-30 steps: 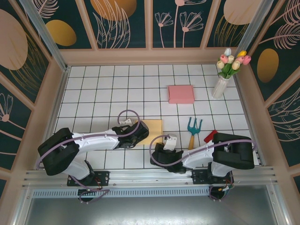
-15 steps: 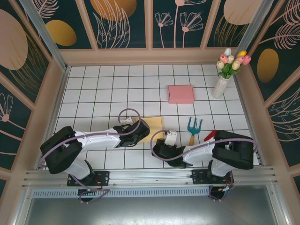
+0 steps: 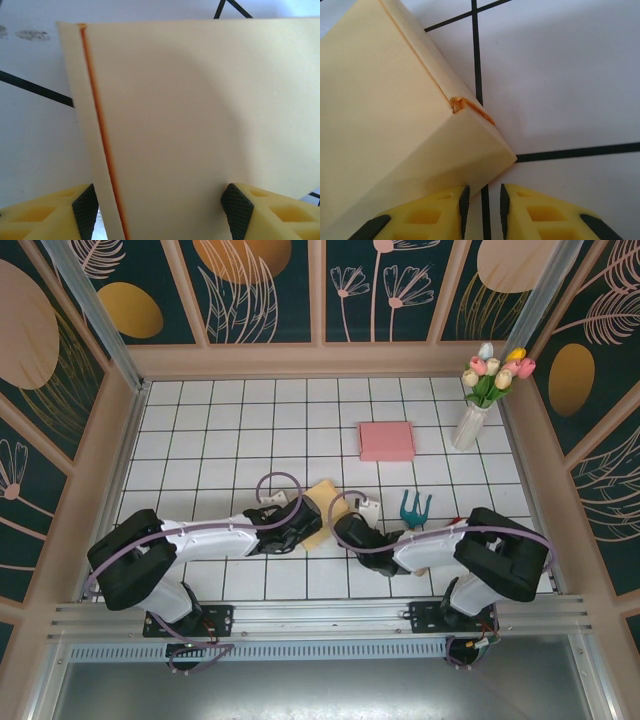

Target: Fold the paper box

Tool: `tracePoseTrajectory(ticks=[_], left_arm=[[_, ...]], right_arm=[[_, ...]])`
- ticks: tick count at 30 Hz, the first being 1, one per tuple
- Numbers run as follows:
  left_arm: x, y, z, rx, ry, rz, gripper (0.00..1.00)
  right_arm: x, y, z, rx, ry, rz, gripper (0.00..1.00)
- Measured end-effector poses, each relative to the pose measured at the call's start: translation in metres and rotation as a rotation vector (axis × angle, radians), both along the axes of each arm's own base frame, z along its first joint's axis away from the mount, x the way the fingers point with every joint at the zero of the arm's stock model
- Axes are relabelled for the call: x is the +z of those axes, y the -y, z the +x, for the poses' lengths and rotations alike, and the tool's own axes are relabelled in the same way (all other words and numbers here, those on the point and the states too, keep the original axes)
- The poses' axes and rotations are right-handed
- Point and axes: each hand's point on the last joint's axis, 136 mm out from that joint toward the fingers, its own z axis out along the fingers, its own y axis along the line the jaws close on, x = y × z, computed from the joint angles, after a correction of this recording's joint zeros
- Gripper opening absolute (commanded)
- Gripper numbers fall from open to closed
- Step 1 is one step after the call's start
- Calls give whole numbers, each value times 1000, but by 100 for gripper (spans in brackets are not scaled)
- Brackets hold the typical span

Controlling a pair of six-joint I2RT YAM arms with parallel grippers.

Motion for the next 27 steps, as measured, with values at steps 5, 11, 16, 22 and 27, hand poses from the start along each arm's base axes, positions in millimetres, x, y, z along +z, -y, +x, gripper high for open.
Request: tracePoseTrajectory(ticks=[5,11,16,22,27], left_arm=[[3,10,-9,-56,-24,-29,72],[7,22,-18,-184,16,-69,74],[21,20,-17,-282,148,-106,77],[78,19,-10,-356,398,-192,79],[136,9,27,-331,613,-97,85]], right_arm=[[5,5,7,18,-32,37,28],[14,10,12,61,-40,60,13],[12,19,17,76,-63,53,10],[15,32,25,71,-71,58,10],[16,39,31,66,-79,76,10]])
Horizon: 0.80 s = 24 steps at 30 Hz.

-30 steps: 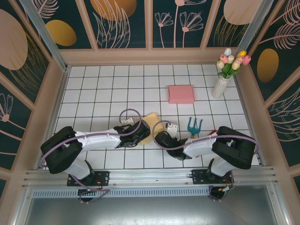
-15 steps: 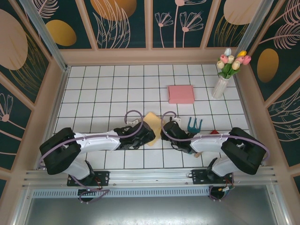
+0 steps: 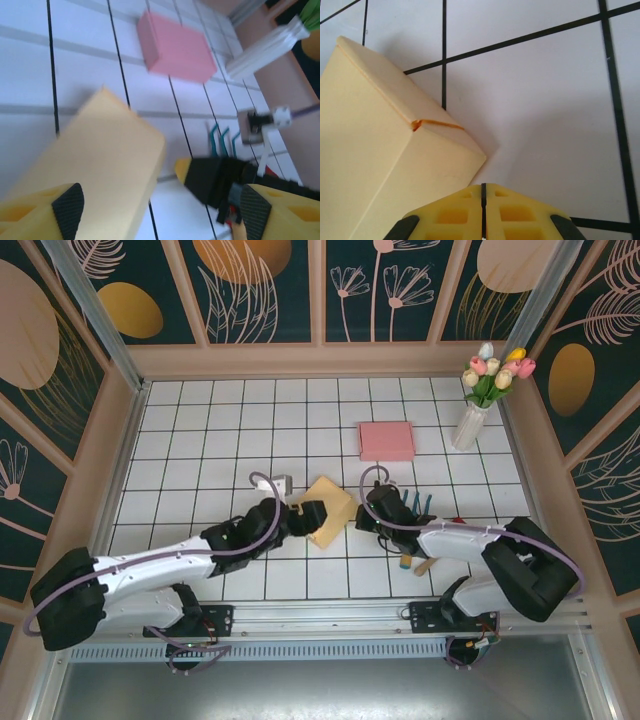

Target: Fold the paper box

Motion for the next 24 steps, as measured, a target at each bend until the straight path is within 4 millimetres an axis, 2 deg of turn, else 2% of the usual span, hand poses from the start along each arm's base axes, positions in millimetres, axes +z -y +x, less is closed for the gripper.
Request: tracePoseTrajectory(ticks=[3,5,7,9,11,15,20,24], left_arm=[[10,-22,37,73,56,41,85],[-4,-36,59,108,52,94,84],[-25,-37,70,92,26,149,83],[-52,-27,72,35,-19,200,81],[-71,-17,72,-16,-49,223,79],[-96,1,74,-90,-81,230,70],[-112,25,73,-182,-95,180,65],[-114,45,73,-239,-71,142,62]], right_arm=[[0,1,1,4,-6,7,10],[-1,1,1,10,-10,8,10],[-3,1,2,12,-17,9,10],[-7,3,3,9,-27,8,10],[-10,3,3,12,-38,13,10],[-18,0,2,34,-60,15,10],[-18,-9,5,69,-51,29,10],[-18,-10,7,74,-49,29,10]])
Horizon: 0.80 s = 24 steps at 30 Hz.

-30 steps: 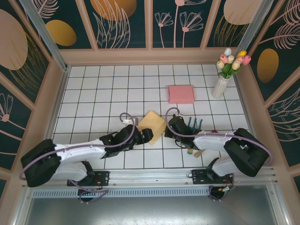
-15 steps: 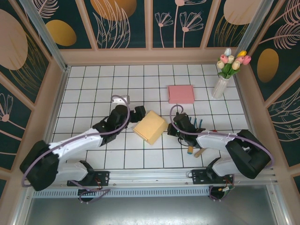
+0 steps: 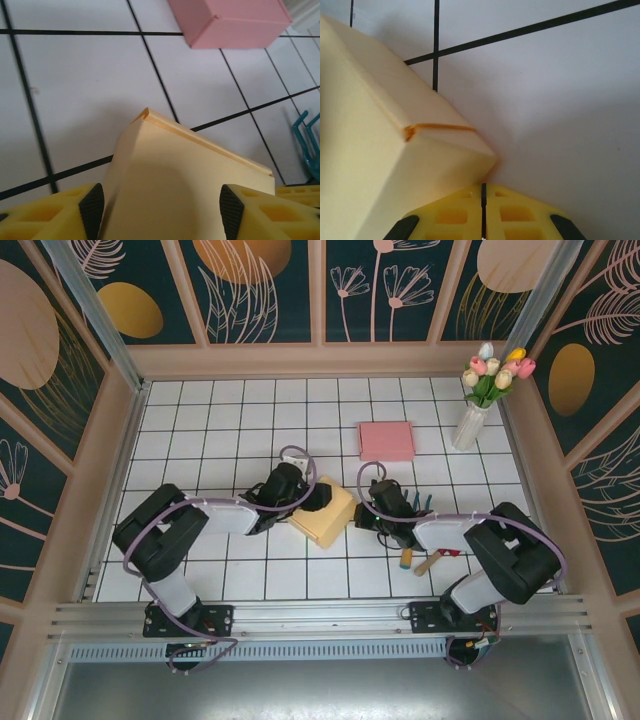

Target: Fold the paper box

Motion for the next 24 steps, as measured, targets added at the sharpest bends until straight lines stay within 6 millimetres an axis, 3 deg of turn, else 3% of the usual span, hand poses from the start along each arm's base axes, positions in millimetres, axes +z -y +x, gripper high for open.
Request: tracePoseTrajectory(ticks=[4,12,18,23,24], left_arm=[[-2,16,0,-4,36,17,61],[-2,19,3,104,44,36,65],[2,21,-15,111,20,82,70],[31,7,-13,154,35,71,72],[36,4,-13,162,41,59,72]], right_arm=[[-1,4,7,-21,3,-7,10],[2,13,14,-62,22,-32,12],[21,20,-3,-56,59,-4,14],[35,35,-24,-70,104,40,12],[35,37,-29,-69,107,47,6]])
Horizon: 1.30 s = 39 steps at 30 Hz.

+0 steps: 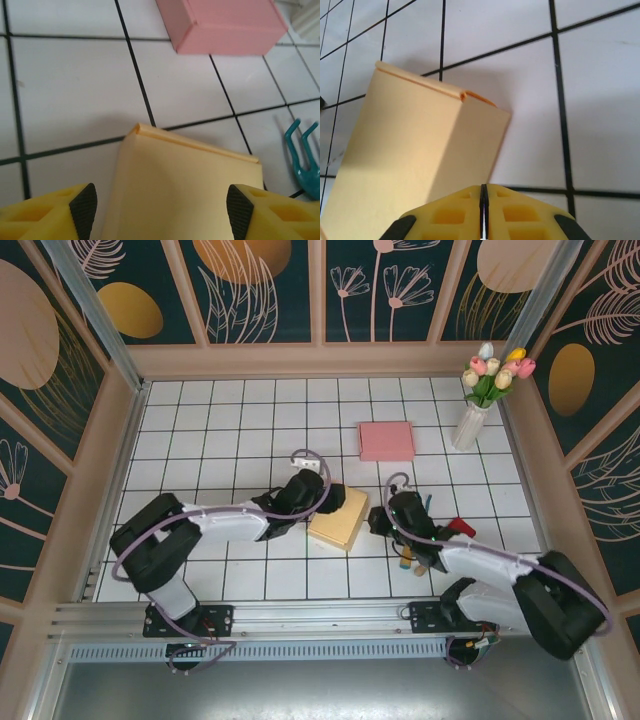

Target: Fold the paper box

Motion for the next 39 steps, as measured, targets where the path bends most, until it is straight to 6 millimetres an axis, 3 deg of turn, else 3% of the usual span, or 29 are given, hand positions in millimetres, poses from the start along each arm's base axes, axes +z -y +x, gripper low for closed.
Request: tracePoseTrajectory(ticks=[1,4,11,18,28,39], left_arm=[[5,-4,-1,8,8,-12,72],[4,-16,-12,9,4,-43,71],[-40,-36,-46,-26,-108,-48,70],[-34,-25,-53,-62,-118,-143,69],[-35,-4,-67,-112,-142,-217,67],[-34,2,-68,-57,-107,-312,66]], right_arm=[[-1,2,-6,2,0,10,0],[-5,5,-23,20,-13,47,0],[-20,-7,-54,90,-83,96,0],[-28,-27,-70,153,-135,119,0],[-31,-46,-77,192,-159,161,0],[-29,-72,-102,309,-188,219,0]])
